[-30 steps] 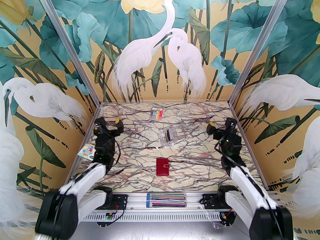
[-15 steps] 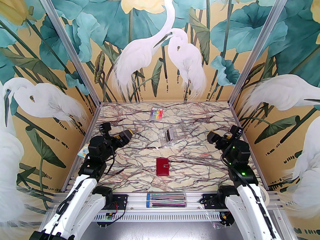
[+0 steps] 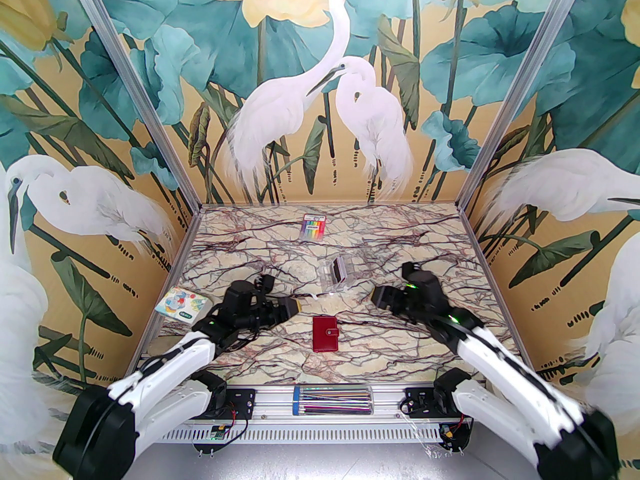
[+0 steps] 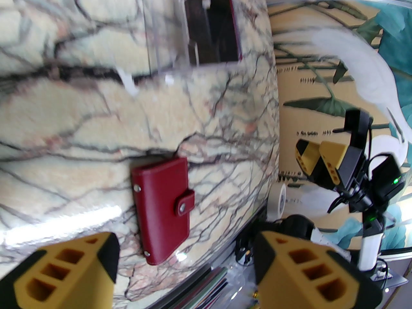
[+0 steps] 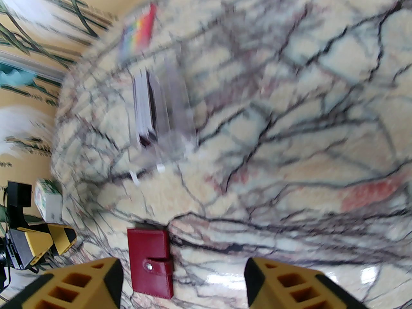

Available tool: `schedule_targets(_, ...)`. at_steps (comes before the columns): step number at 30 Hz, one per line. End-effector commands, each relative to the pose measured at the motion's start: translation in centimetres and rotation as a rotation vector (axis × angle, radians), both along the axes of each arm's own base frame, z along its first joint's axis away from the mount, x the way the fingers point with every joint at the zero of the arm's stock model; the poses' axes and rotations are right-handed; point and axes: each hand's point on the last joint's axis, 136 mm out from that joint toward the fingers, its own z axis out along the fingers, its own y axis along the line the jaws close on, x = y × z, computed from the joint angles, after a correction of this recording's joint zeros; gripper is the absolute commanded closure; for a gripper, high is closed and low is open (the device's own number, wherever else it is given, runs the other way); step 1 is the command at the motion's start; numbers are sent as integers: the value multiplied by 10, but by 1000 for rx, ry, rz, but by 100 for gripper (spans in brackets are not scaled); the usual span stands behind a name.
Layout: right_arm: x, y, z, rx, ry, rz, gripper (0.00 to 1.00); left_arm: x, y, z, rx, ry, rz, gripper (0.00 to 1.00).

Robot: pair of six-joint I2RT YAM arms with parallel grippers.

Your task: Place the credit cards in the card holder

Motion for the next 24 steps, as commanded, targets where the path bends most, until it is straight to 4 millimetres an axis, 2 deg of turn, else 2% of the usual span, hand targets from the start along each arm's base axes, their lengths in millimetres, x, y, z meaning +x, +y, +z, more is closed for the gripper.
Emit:
schedule_targets(1,2,27,-10,-65,74,4,44,-8,-10,-10,-24,9,-41,35)
schedule_targets(6,4,73,-28,-123,126,93,55,-14,-20,-26,-11,30,-66,41)
schedule_targets(11,0,102,-49,-185,201,141,63,-18,-31,-38,6,58,-104,45)
schedule_targets(19,-18,125,-68,-217,258,204,68,-18,-38,-45,12,67,-120,50)
schedule_targets(24,-28,133,-71,-234,278,226,70,-18,-40,-48,13,70,-124,55)
